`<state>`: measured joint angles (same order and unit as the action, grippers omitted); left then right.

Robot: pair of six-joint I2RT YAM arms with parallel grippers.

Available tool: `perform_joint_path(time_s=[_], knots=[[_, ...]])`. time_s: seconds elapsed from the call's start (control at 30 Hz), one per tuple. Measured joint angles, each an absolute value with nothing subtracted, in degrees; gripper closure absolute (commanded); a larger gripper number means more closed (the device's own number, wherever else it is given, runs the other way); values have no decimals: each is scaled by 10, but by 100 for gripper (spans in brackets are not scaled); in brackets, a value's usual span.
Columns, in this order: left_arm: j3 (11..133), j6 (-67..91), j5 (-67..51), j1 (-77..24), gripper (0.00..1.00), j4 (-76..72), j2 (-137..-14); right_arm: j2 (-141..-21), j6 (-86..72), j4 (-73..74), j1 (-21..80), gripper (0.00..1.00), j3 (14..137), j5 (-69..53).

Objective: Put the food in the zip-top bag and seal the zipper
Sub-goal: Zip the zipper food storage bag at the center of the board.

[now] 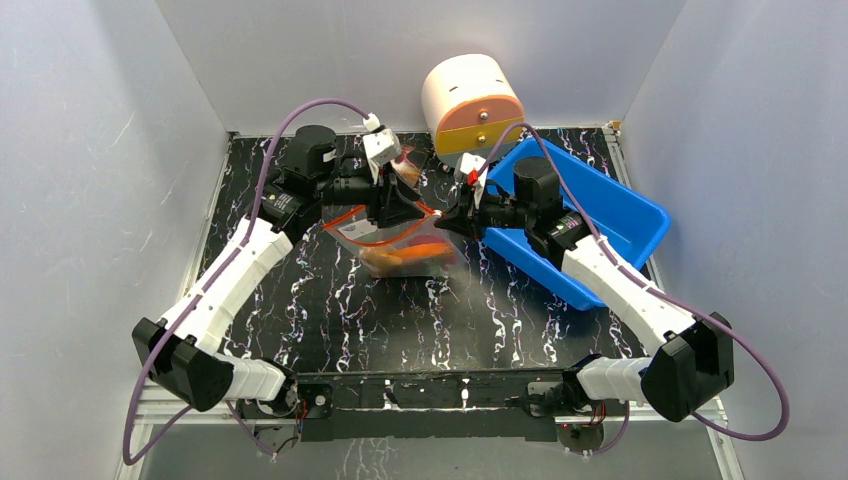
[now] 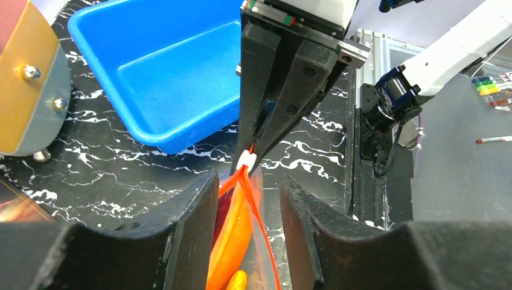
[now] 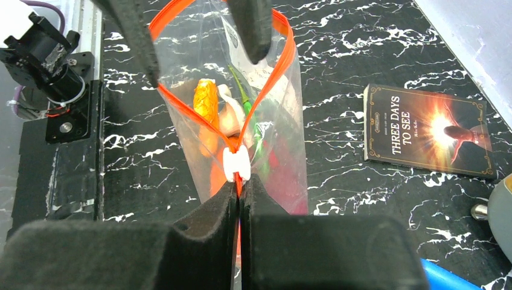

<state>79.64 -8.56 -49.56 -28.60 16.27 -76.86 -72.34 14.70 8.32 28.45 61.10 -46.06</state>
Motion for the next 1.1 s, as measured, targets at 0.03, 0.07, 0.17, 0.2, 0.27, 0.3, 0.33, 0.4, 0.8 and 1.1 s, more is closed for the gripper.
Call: perform_joint_path(time_s=[0.03, 0.07, 0.17, 0.2, 0.27, 0.3, 0.33, 0.4, 0.8, 1.1], knots=[[802, -94, -496, -287, 64, 166, -772, -723, 147, 83, 285, 100, 611, -465], [807, -99, -497, -288, 67, 168, -775, -723, 148, 83, 285, 100, 611, -469], [820, -114, -503, -290, 70, 174, -785, -723, 151, 83, 285, 100, 611, -482], [825, -118, -506, -290, 70, 176, -789, -723, 152, 83, 285, 100, 611, -484], [830, -125, -511, -291, 71, 180, -795, -723, 154, 83, 285, 100, 611, -487], [830, -129, -513, -293, 70, 183, -798, -723, 154, 83, 285, 100, 611, -490], [830, -131, -515, -294, 70, 186, -801, -723, 155, 83, 286, 100, 611, -491], [830, -137, -519, -298, 68, 191, -808, -723, 157, 83, 287, 100, 611, -494], [830, -147, -523, -324, 79, 212, -831, -723, 164, 83, 293, 100, 611, -503], [846, -179, -514, -336, 100, 241, -838, -723, 166, 84, 293, 100, 611, -509]])
